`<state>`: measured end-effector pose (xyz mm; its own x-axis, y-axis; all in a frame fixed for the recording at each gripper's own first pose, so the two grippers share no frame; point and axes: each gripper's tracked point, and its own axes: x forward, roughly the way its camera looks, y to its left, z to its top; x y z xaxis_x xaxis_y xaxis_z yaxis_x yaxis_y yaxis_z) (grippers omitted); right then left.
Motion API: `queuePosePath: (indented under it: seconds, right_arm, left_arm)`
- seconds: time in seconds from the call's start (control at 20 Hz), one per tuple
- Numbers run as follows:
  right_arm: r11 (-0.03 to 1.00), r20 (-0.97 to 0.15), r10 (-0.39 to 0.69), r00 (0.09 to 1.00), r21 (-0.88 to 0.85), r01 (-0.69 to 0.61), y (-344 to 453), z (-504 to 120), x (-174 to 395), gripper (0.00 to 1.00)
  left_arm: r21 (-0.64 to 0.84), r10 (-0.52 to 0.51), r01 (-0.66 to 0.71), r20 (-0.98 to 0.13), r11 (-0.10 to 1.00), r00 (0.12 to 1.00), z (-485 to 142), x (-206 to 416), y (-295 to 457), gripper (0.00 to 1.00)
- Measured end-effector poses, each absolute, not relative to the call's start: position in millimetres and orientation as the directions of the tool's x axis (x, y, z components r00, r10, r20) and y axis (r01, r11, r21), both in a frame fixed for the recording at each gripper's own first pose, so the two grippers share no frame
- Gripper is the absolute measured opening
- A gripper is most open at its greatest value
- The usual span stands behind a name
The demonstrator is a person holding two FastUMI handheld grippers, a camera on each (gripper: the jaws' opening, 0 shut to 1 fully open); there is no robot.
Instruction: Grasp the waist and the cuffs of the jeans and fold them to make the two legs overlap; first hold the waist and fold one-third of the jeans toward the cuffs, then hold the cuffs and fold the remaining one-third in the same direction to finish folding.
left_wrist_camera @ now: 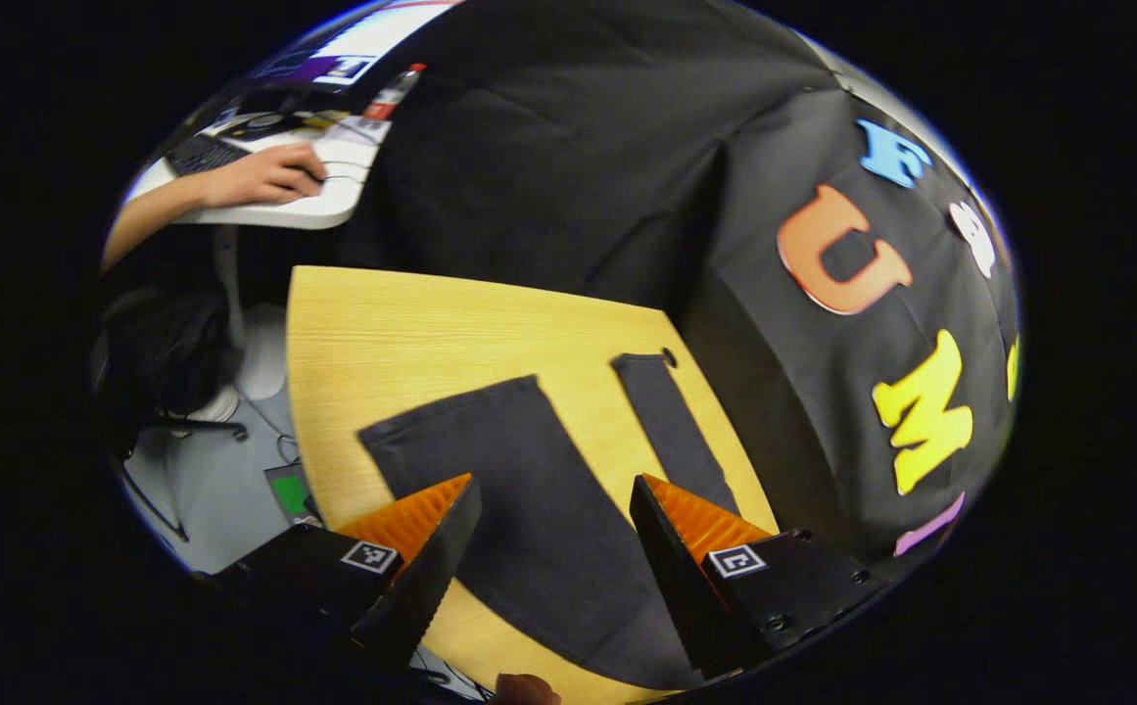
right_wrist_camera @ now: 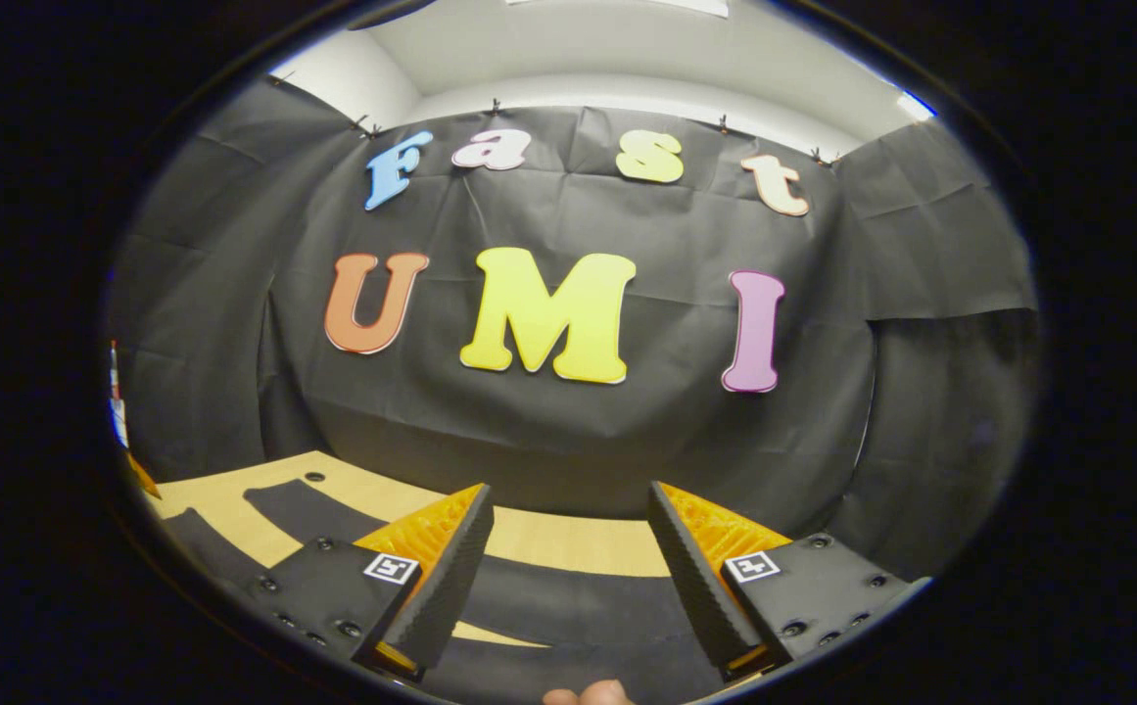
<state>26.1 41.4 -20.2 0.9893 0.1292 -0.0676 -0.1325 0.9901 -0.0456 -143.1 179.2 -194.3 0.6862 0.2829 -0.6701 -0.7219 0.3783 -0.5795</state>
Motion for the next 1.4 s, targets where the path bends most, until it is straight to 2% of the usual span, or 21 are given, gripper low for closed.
queuePosePath:
  seconds: [0.1, 0.25, 0.35, 0.45, 0.5, 0.75, 1.05, 1.15, 1.25, 1.35, 1.4]
  right_arm:
    - [0.988, -0.073, 0.139, 0.988, -0.049, -0.143, 46, -21, 28, 0.95]
    - [0.986, -0.078, 0.148, 0.986, -0.061, -0.153, 50, -21, 29, 0.97]
    - [0.986, -0.074, 0.142, 0.987, -0.071, -0.148, 47, -20, 32, 0.95]
    - [0.988, -0.082, 0.132, 0.988, -0.070, -0.138, 42, -22, 34, 0.96]
    - [0.989, -0.088, 0.127, 0.988, -0.070, -0.133, 41, -24, 35, 0.96]
    - [0.990, -0.097, 0.109, 0.989, -0.076, -0.116, 36, -26, 37, 0.95]
    - [0.992, -0.103, 0.080, 0.991, -0.087, -0.090, 27, -28, 37, 0.95]
    - [0.993, -0.103, 0.067, 0.992, -0.089, -0.076, 21, -28, 37, 0.95]
    - [0.994, -0.105, 0.054, 0.993, -0.094, -0.064, 17, -30, 39, 0.95]
    - [0.995, -0.126, 0.039, 0.991, -0.088, -0.050, 10, -35, 41, 0.97]
    - [0.996, -0.138, 0.030, 0.990, -0.077, -0.041, 4, -38, 42, 0.97]
  left_arm:
    - [-0.555, 0.261, -0.777, -0.735, 0.298, 0.625, -197, -167, 178, 0.99]
    - [-0.547, 0.212, -0.817, -0.789, 0.184, 0.576, -197, -182, 155, 0.98]
    - [-0.536, 0.190, -0.831, -0.810, 0.148, 0.556, -203, -183, 158, 0.98]
    - [-0.560, 0.170, -0.819, -0.802, 0.120, 0.573, -203, -176, 159, 1.00]
    - [-0.574, 0.161, -0.811, -0.795, 0.112, 0.585, -205, -173, 161, 0.96]
    - [-0.649, 0.119, -0.756, -0.747, 0.081, 0.654, -213, -145, 172, 0.94]
    - [-0.777, 0.072, -0.630, -0.627, 0.010, 0.775, -213, -113, 179, 0.92]
    - [-0.780, 0.050, -0.625, -0.625, -0.025, 0.779, -220, -117, 179, 0.85]
    - [-0.751, 0.034, -0.658, -0.660, -0.055, 0.751, -236, -128, 180, 0.50]
    - [-0.769, 0.045, -0.634, -0.638, -0.083, 0.768, -237, -125, 182, 0.16]
    - [-0.772, 0.047, -0.631, -0.635, -0.078, 0.771, -236, -125, 182, 0.09]
